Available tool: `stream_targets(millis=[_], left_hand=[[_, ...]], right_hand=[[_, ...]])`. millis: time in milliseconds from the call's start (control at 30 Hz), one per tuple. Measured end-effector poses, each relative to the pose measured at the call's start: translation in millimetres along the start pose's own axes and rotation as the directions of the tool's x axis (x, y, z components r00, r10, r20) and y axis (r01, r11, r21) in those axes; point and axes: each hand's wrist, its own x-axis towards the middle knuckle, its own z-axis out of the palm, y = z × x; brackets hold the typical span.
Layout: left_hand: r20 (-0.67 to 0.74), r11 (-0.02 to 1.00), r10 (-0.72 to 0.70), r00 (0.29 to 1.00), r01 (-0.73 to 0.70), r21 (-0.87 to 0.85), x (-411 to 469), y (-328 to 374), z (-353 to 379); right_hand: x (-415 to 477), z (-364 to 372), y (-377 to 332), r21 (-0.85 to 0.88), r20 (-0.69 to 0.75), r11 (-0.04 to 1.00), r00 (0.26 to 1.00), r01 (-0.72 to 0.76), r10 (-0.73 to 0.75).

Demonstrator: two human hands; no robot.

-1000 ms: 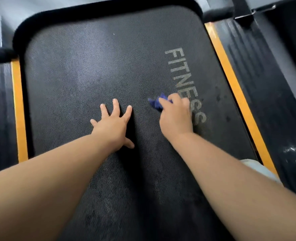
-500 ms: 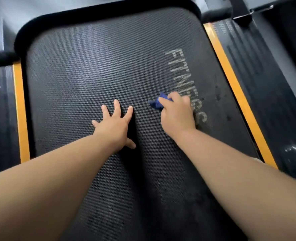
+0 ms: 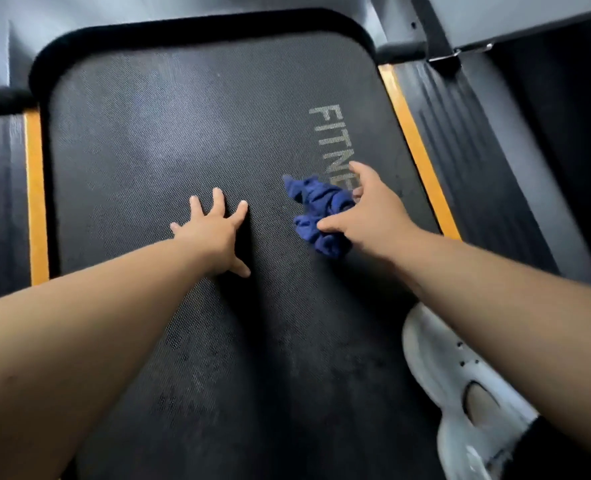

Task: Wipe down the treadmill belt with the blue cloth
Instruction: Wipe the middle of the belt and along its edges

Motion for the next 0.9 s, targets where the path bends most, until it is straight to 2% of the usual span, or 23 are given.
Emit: stream_targets(millis=[67, 100, 133, 167, 200, 233, 267, 333, 433, 533, 667, 700, 733, 800, 833, 867, 900], left_hand=[[0.003, 0.995, -0.011, 1.000, 0.011, -0.097, -6.5, 6.7, -14.8], [-0.005, 0.955, 0.001, 1.000, -0.003, -0.297, -11.4, 11.5, -24.5], [-0.002, 0.820, 0.028, 1.000, -0.025, -0.571, -18.9, 18.2, -35.4], [0.004, 0.582, 0.077, 0.997, -0.042, -0.812, -28.2, 26.9, -45.3], [0.014, 0.343, 0.123, 0.992, -0.030, -0.939, -37.4, 36.6, -54.3], [0.028, 0.183, 0.173, 0.985, -0.004, -0.983, -45.9, 46.6, -61.4], [0.044, 0.083, 0.228, 0.973, 0.026, -0.996, -53.7, 56.1, -66.8], [0.087, -0.014, 0.325, 0.942, 0.097, -0.995, -61.7, 73.1, -72.2], [0.072, -0.065, 0.350, 0.934, 0.101, -0.993, -66.0, 88.2, -73.0], [0.057, -0.125, 0.261, 0.964, 0.092, -0.988, -63.7, 95.4, -63.6], [-0.010, -0.284, 0.186, 0.983, 0.044, -0.958, -63.7, 107.4, -59.6], [-0.017, -0.254, 0.147, 0.989, 0.021, -0.967, -65.6, 110.6, -61.6], [-0.042, -0.160, 0.105, 0.994, -0.025, -0.987, -64.8, 113.0, -63.4], [-0.134, 0.125, 0.065, 0.989, -0.141, -0.982, -64.5, 116.2, -64.7], [-0.168, 0.196, 0.090, 0.982, -0.182, -0.963, -64.8, 117.8, -64.7], [-0.186, 0.200, 0.158, 0.970, -0.216, -0.956, -66.6, 119.4, -65.9], [-0.194, 0.154, 0.265, 0.945, -0.240, -0.959, -67.4, 120.8, -65.8]], right_hand=[[-8.5, -30.0, -13.0, -0.076, 0.042, 0.997, 0.999, 0.006, -0.003], [-12.3, -45.7, -18.7, -0.082, 0.050, 0.996, 0.999, 0.020, -0.016], [-16.9, -60.7, -23.8, -0.082, 0.060, 0.996, 0.997, 0.046, -0.041], [-22.4, -74.2, -27.5, -0.077, 0.067, 0.994, 0.996, 0.072, -0.067], [-27.0, -85.7, -29.5, -0.044, 0.072, 0.995, 0.994, 0.091, -0.088], [-30.8, -93.8, -29.9, 0.025, 0.080, 0.995, 0.992, 0.095, -0.096], [-34.5, -98.7, -29.5, 0.118, 0.094, 0.989, 0.991, 0.085, -0.097], [-38.7, -98.9, -24.7, 0.309, 0.108, 0.949, 0.989, 0.067, -0.105], [-41.9, -88.6, -13.6, 0.433, 0.087, 0.901, 0.993, 0.028, -0.073], [-45.5, -89.8, -4.7, 0.451, 0.111, 0.891, 0.994, -0.053, 0.003], [-48.7, -102.2, 2.5, 0.558, 0.066, 0.824, 0.996, -0.092, 0.067], [-48.8, -103.3, 4.3, 0.564, 0.059, 0.821, 0.996, -0.094, 0.073], [-48.9, -103.4, 5.4, 0.566, 0.061, 0.819, 0.996, -0.091, 0.068], [-49.9, -102.8, 5.9, 0.561, 0.090, 0.825, 0.996, -0.069, 0.021], [-50.4, -102.9, 5.3, 0.551, 0.108, 0.833, 0.994, -0.048, -0.014], [-51.4, -103.8, 4.3, 0.541, 0.126, 0.840, 0.991, -0.027, -0.049], [-52.6, -104.9, 3.2, 0.540, 0.144, 0.842, 0.986, -0.008, -0.083]])
